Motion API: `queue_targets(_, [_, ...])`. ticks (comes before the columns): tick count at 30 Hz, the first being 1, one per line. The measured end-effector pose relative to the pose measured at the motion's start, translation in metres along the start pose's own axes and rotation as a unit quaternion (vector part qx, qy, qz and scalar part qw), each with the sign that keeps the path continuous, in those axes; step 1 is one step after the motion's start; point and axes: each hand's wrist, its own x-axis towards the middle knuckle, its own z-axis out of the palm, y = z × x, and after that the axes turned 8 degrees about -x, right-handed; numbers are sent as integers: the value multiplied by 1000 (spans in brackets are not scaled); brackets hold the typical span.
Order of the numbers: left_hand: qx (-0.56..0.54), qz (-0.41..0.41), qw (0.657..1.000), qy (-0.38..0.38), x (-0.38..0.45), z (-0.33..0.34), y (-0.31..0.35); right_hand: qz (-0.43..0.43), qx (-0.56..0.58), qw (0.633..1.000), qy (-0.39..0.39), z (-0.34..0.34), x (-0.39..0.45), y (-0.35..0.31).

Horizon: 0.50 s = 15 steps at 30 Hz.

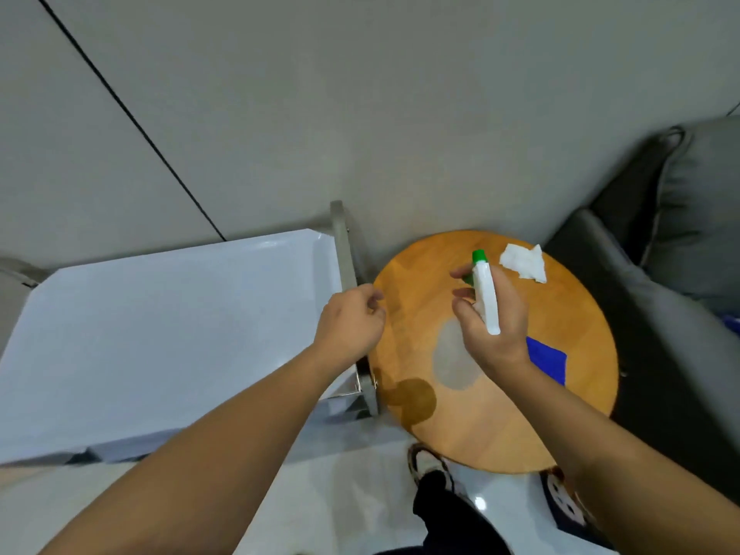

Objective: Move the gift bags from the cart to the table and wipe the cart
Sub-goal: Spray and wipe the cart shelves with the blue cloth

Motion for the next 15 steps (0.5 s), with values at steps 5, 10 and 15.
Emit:
queue_targets(5, [14, 14, 999, 44, -43, -67, -41, 69, 95, 988, -96, 18, -35, -78])
queue_targets(10, [-18, -54, 994, 94, -90, -135, -112, 198, 116, 959, -164, 94, -76, -112])
queue_targets(15, [-26, -116, 983, 137, -122, -182, -170, 256, 84, 947, -173, 168, -104, -128])
